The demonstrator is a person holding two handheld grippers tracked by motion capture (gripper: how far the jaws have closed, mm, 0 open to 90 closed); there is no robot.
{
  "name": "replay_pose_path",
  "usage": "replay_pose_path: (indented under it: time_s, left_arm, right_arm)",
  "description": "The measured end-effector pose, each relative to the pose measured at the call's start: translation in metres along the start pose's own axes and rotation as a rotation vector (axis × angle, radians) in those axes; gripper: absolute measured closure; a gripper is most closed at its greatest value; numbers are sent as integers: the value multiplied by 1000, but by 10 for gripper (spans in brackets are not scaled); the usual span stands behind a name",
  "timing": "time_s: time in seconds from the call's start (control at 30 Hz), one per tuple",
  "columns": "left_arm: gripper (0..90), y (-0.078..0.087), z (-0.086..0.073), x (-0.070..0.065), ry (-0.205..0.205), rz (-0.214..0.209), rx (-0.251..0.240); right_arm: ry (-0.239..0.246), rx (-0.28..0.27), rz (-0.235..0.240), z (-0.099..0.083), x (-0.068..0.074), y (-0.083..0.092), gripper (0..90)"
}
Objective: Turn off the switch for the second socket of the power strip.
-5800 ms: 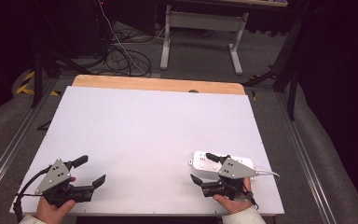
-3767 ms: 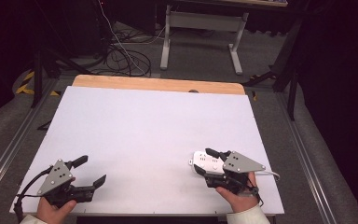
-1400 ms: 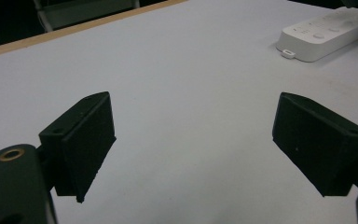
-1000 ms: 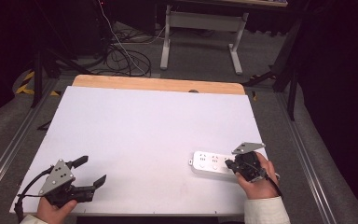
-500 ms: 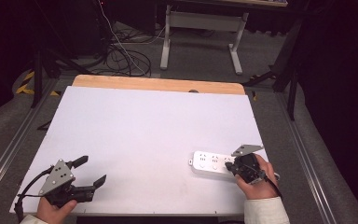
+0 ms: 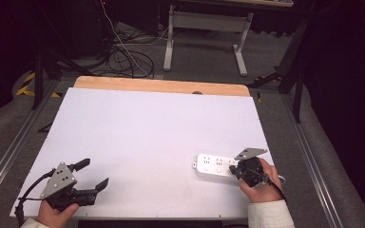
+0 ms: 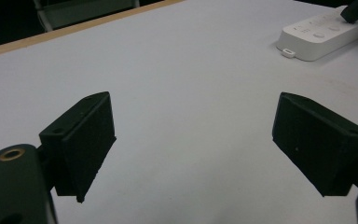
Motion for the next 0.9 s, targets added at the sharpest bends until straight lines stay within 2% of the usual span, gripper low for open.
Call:
replay_pose_path:
  time_s: [0.9]
  left_arm:
    - [137,0,0,-1,-4,-3,2]
  right_arm:
    - [-28,1,8,-1,-1,-2,900]
Point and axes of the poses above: each handheld gripper's, and its own axes: y roughly backward along the jaws, z roughly out of its top, x roughly to its left, the point moved 1 cm from there along -y, roughly forward along the jaws, and after that the axes turned 7 degrees about y, right-handed, at the moved point
